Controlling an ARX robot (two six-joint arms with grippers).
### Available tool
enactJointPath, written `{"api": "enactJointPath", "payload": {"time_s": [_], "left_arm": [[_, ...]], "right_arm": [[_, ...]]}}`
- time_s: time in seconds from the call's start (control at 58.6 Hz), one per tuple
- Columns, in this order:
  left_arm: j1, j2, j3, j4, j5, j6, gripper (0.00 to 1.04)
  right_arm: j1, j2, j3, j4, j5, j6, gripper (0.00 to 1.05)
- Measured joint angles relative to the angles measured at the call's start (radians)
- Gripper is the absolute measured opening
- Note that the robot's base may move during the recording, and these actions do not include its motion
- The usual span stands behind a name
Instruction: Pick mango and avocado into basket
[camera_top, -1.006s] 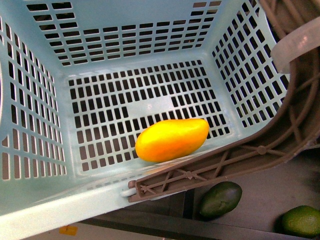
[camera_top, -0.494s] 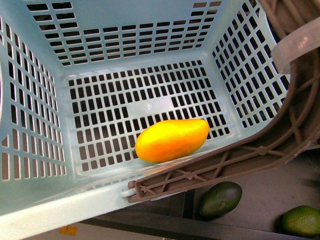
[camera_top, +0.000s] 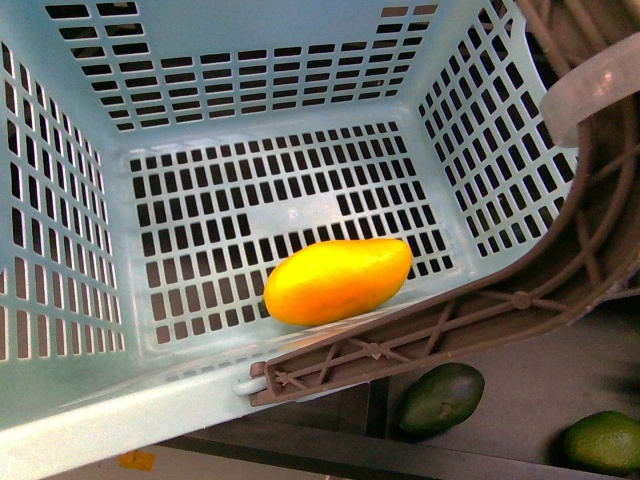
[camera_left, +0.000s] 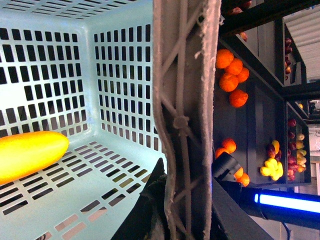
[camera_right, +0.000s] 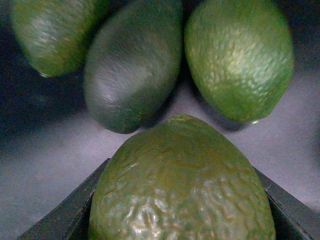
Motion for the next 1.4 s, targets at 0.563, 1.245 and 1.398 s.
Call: {"api": "enactJointPath", "payload": {"time_s": [0.563,1.245,1.398], "left_arm": [[0.000,0.000,0.000,0.000,0.000,0.000,0.08],[0.000,0.000,0.000,0.000,0.000,0.000,0.08],[0.000,0.000,0.000,0.000,0.000,0.000,0.08]], "right_arm": [[0.201,-1.015,-0.220,-0.258,-0.125,-0.009,0.66],[0.938,-0.910,-0.020,-0.196,0.230,0.178,0.66],[0.983,-0.837,0.005,-0.180,0.277,0.198,0.65]]}}
